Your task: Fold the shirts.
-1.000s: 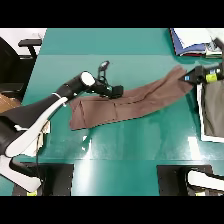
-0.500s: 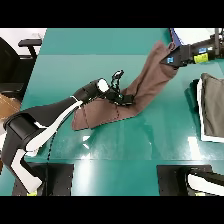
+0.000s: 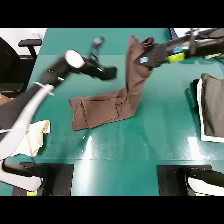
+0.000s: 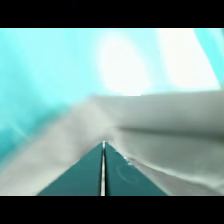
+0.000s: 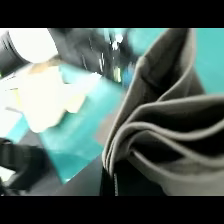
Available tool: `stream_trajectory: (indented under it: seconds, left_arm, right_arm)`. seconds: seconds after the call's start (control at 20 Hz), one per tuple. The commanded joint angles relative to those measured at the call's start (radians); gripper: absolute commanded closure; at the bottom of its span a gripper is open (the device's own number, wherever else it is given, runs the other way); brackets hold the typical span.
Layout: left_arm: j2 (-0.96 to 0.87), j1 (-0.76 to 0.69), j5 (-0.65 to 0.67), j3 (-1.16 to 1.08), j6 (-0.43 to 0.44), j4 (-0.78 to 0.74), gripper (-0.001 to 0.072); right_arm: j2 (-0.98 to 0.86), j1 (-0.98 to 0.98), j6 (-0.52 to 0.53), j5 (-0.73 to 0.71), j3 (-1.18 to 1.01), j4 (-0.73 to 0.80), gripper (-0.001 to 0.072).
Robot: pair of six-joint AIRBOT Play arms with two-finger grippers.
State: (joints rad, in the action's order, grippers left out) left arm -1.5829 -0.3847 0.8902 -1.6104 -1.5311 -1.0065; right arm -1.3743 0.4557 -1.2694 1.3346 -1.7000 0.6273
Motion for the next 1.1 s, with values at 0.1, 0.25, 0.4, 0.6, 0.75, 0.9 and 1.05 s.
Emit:
stream_trajectory:
  seconds: [0.1, 0.25, 0.4, 0.6, 0.75, 0.9, 1.05]
  left_arm:
    - [0.302, 0.276, 0.154, -0.008, 0.002, -0.253, 0.0682]
    - [0.397, 0.379, 0.219, -0.008, 0.002, -0.306, 0.0682]
    - [0.427, 0.433, 0.253, -0.007, 0.003, -0.307, 0.0681]
    - [0.429, 0.437, 0.278, -0.007, 0.005, -0.302, 0.0682]
    - [0.429, 0.437, 0.277, -0.007, 0.005, -0.298, 0.0681]
    - [0.428, 0.437, 0.276, -0.006, 0.004, -0.271, 0.0682]
    - [0.421, 0.421, 0.27, -0.003, 0.005, -0.262, 0.0682]
  right_arm:
    - [-0.177, 0.33, 0.127, -0.254, -0.002, -0.135, 0.0694]
    - [-0.297, 0.457, 0.203, -0.314, -0.002, -0.134, 0.0155]
    - [-0.346, 0.449, 0.173, -0.232, 0.0, -0.046, 0.0169]
    - [-0.277, 0.28, 0.077, -0.174, 0.122, 0.135, 0.0189]
    - [-0.188, 0.084, 0.033, -0.179, 0.304, 0.187, 0.0189]
    - [-0.157, -0.097, 0.027, -0.174, 0.446, 0.182, 0.011]
    - [-0.203, -0.168, 0.027, -0.155, 0.491, 0.177, 0.0072]
